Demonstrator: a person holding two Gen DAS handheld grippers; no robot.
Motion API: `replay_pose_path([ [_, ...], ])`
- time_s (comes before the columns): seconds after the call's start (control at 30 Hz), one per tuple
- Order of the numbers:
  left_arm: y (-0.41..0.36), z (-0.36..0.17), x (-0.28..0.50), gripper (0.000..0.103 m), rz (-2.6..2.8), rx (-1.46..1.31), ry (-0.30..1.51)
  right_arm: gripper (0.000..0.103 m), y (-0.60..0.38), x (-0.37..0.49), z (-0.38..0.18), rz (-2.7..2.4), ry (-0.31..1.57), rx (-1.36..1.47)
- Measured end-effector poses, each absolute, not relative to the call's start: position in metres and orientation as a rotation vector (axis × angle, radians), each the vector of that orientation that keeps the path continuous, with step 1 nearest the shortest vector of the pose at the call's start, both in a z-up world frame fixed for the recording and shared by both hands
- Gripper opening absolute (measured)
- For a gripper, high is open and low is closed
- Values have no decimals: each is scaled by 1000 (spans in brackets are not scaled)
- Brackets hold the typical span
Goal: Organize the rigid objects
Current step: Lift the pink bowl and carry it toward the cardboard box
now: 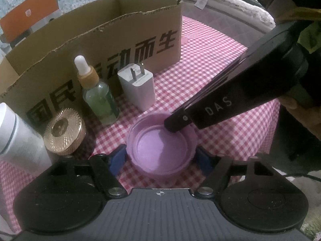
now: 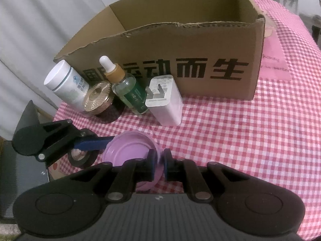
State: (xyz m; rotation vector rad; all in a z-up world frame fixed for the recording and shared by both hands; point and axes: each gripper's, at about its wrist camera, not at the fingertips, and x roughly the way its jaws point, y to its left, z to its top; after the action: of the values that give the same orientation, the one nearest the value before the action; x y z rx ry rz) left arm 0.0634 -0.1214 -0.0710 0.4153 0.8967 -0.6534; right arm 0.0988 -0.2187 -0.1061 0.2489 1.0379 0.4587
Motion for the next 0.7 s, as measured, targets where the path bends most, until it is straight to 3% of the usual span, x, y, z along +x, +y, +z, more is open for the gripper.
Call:
replay_pose_path([
  [0.37, -114, -40, 50, 73, -650, 400, 804, 8, -226, 82, -72, 423, 962, 215],
  [0.7, -93, 42, 45, 73, -566, 407, 577, 9, -215, 75, 24, 469, 727, 122],
])
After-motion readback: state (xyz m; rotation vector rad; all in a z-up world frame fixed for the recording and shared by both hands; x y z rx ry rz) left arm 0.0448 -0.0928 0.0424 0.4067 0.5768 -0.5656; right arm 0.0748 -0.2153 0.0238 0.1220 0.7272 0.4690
